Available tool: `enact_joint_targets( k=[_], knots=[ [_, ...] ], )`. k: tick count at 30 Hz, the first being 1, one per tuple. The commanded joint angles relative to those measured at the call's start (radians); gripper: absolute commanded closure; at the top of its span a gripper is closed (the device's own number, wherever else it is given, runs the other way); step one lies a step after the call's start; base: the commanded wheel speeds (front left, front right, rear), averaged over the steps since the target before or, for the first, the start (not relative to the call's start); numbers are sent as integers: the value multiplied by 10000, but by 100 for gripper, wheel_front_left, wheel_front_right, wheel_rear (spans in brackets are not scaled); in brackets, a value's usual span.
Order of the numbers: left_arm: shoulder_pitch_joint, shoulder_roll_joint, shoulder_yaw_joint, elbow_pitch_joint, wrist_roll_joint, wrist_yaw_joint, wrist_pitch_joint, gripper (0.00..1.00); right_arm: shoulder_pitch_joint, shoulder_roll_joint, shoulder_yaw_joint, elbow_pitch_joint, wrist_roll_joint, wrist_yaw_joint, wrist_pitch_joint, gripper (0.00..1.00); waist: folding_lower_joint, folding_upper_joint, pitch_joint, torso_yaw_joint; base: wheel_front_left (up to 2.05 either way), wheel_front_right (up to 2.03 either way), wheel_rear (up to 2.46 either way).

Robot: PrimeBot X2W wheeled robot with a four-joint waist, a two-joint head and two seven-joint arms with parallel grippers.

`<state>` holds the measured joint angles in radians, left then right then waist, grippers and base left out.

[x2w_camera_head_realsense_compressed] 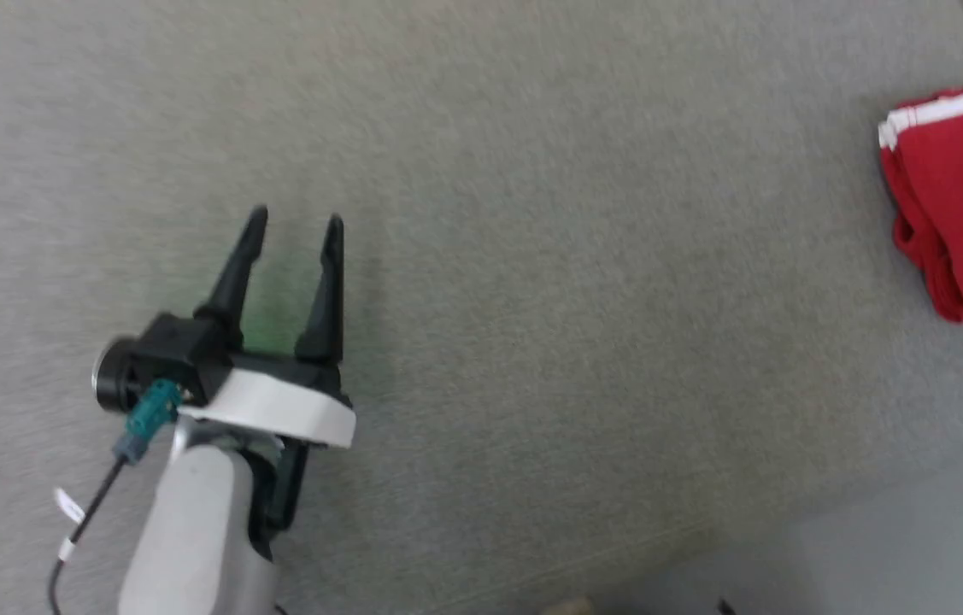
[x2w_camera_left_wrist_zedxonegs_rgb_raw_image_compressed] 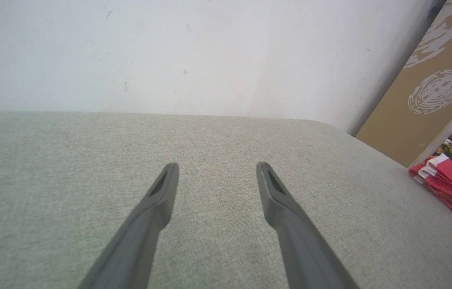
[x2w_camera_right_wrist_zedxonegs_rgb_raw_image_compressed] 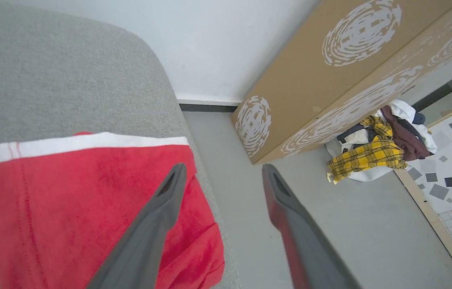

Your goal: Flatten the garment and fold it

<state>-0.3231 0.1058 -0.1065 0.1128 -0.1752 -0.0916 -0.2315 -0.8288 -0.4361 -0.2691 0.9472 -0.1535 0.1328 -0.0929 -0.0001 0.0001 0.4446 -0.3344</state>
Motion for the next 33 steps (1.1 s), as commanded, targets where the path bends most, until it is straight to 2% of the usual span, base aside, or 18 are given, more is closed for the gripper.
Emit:
enact_joint_targets(
  k=[1,5,6,12,17,21,26,33],
  knots=[
    [212,-77,42,171,-149,82,-127,0,290,170,-12,-289,261,-21,-269,0,1,-1,-1437,1065,0,0,0],
    [494,-248,153,529,-429,191,-255,0,1087,631,80,-1291,1100,-21,-834,0,1,-1,-2254,1569,0,0,0],
    [603,-314,178,645,-543,216,-281,0,1634,892,220,-2037,1551,-21,-1025,0,1,-1,-2546,1813,0,0,0],
    [863,-451,187,740,-803,177,-298,0,3722,1535,834,-4978,2694,-21,-1137,0,1,-1,-3209,2527,0,0,0],
    [1115,-513,270,786,-918,210,-300,0,5420,2067,1055,-7565,3070,-21,-821,0,1,-1,-3552,3062,0,0,0],
    [1312,-534,295,893,-866,232,-301,0,6428,2563,1225,-9056,3012,-21,-647,0,1,-1,-3736,3365,0,0,0],
    [1652,-547,432,946,-732,345,-301,0,7504,3224,1376,-9855,2792,-21,-592,0,1,-1,-4124,3662,0,0,0],
    [2200,-552,433,936,-717,369,-302,0,8466,3660,1433,-9933,2479,-21,-777,0,1,-1,-4559,3925,0,0,0]
  ],
)
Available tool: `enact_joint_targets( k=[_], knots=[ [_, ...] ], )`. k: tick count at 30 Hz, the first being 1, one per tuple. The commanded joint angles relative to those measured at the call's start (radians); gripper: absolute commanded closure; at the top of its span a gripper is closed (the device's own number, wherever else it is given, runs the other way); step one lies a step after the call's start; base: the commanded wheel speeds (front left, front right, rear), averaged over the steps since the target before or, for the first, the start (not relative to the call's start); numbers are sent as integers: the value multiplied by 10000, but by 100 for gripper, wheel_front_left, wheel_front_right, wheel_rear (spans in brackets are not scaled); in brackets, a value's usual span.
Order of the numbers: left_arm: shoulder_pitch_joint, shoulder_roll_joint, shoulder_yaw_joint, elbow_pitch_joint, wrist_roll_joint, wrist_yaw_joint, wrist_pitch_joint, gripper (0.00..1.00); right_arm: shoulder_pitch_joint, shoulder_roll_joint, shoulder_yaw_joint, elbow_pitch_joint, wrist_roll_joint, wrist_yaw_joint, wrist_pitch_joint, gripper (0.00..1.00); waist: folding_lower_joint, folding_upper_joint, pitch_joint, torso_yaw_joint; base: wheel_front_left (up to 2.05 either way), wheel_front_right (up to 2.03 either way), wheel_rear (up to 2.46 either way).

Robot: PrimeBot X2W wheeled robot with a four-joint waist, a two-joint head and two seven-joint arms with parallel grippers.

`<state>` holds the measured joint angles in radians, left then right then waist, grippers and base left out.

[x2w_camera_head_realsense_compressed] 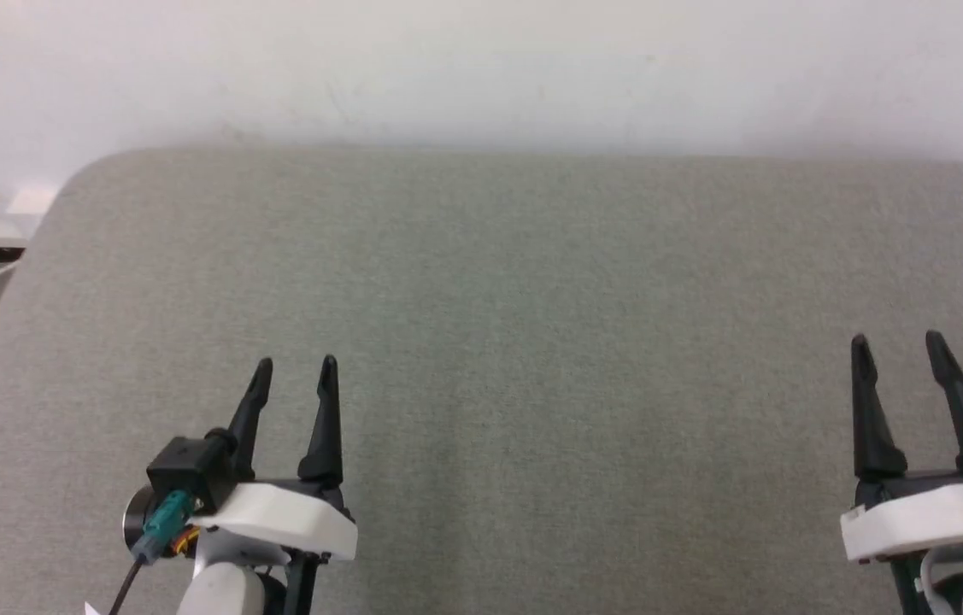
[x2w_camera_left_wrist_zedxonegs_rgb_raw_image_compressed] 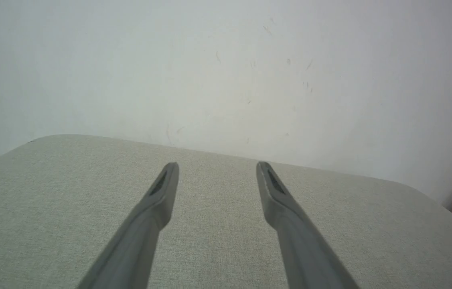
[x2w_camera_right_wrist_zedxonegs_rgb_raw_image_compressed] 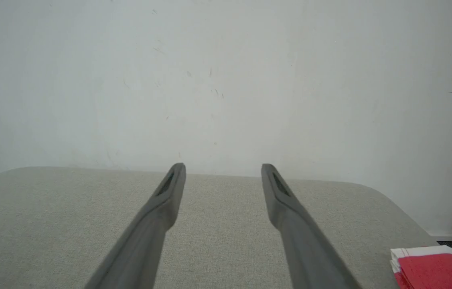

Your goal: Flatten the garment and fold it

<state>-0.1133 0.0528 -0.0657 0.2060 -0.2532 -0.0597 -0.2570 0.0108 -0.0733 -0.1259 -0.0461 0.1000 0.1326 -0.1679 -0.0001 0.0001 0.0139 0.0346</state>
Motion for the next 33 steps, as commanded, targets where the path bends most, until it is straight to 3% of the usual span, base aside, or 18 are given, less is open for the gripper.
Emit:
enact_joint_targets(
  k=[1,14,15,33],
  knots=[
    [178,-23,25,6,71,60,-47,0,183,67,27,8,-108,-19,-16,0,1,-1,-307,255,0,0,0],
    [850,-25,-10,109,53,146,-47,0,866,225,390,406,-170,-19,-79,0,1,-1,-625,390,0,0,0],
    [748,-6,-17,78,-1,91,12,100,775,192,384,384,-170,2,-19,100,1,-1,-627,389,0,0,0],
    [747,-6,-23,77,-2,91,17,100,770,182,365,380,-169,2,1,100,3,-1,-627,383,0,0,0]
  ],
)
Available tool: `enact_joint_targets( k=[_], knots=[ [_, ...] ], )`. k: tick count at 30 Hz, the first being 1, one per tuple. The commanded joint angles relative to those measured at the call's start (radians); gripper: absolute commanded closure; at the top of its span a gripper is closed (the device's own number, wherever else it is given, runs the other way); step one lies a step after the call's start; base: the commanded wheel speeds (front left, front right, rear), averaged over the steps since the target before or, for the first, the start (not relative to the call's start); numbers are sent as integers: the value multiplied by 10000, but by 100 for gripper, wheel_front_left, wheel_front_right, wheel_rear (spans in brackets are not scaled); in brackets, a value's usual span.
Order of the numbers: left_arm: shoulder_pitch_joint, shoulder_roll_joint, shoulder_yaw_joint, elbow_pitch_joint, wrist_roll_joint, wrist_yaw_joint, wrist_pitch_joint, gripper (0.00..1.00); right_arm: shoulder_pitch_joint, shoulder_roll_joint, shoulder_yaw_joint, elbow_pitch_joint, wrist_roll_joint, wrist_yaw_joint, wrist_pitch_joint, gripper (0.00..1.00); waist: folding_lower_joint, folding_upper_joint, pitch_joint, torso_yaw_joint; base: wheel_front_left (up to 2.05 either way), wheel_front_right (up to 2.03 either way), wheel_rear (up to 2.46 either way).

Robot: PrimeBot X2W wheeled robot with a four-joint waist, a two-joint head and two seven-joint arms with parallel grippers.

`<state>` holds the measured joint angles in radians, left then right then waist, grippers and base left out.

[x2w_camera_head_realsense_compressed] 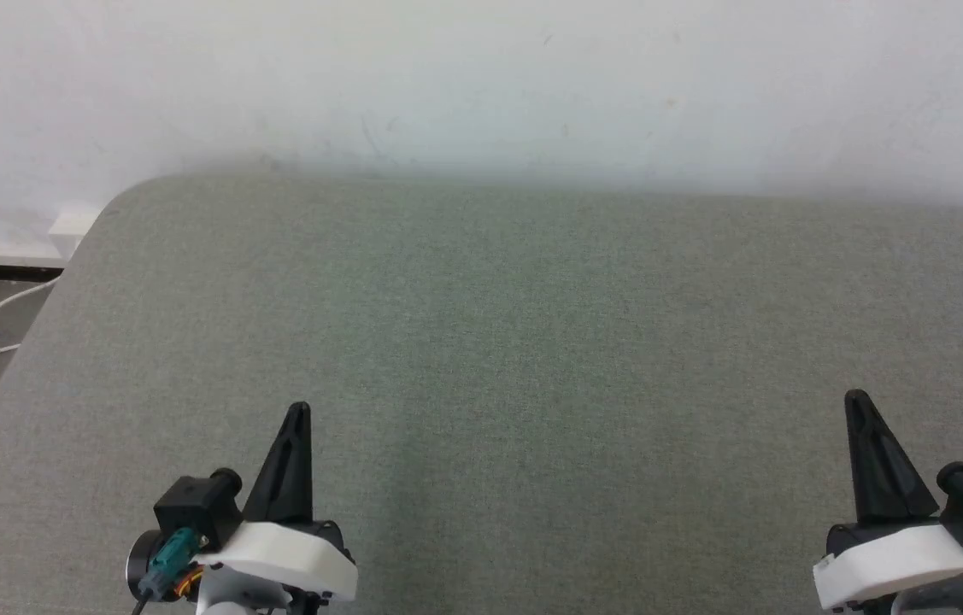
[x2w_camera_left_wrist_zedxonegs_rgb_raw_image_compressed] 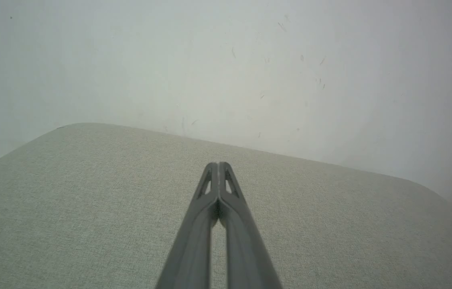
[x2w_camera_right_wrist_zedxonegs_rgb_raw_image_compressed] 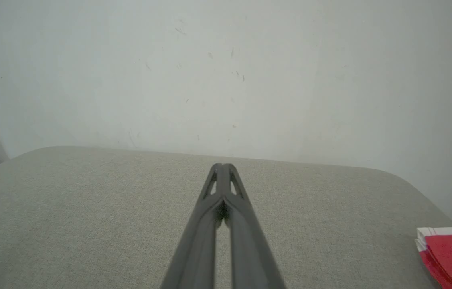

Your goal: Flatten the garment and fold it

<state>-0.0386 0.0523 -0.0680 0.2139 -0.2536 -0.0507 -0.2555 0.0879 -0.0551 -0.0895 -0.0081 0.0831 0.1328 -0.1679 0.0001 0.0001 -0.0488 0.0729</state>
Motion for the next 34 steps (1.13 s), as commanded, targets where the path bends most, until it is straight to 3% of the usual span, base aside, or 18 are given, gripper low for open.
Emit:
enact_joint_targets(
  k=[1,34],
  knots=[
    [0,0,1,-2,2,0,2,100,-1,0,1,0,-1,0,1,100,0,-1,0,0,0,0,0],
    [101,-5,178,-560,664,133,669,100,-230,13,234,21,-218,-5,440,100,0,-1,128,-191,0,0,0]
  ],
)
